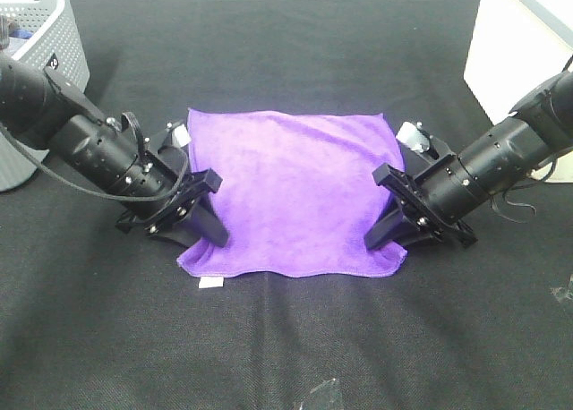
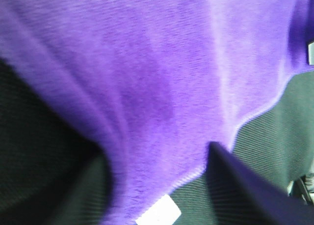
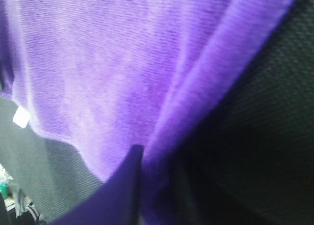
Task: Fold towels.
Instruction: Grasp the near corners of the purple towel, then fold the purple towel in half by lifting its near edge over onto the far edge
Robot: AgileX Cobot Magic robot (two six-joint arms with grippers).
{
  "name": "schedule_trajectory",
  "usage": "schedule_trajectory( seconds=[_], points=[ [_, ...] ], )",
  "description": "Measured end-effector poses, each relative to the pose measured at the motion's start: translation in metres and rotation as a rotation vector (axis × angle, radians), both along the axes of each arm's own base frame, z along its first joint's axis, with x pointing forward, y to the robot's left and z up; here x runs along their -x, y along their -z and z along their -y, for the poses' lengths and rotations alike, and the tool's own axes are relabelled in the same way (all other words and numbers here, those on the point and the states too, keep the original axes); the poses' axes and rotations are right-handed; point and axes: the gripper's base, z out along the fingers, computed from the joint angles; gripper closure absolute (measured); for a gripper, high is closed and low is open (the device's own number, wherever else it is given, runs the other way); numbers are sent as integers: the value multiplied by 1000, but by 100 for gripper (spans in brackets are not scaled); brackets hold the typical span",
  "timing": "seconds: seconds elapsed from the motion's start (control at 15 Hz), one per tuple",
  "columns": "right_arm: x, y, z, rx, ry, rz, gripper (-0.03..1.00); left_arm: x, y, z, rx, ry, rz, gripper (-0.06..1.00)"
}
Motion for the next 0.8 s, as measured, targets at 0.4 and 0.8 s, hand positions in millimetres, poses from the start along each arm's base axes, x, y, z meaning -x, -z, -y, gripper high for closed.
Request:
schedule_trajectory(
  seconds=[0.4, 0.8],
  points=[
    [2, -1, 0, 2, -21, -6, 96, 2, -1, 0, 1, 71, 47, 94],
    [40, -40, 1, -8, -26, 10, 96, 21, -56, -8, -25, 145, 149, 94]
  ],
)
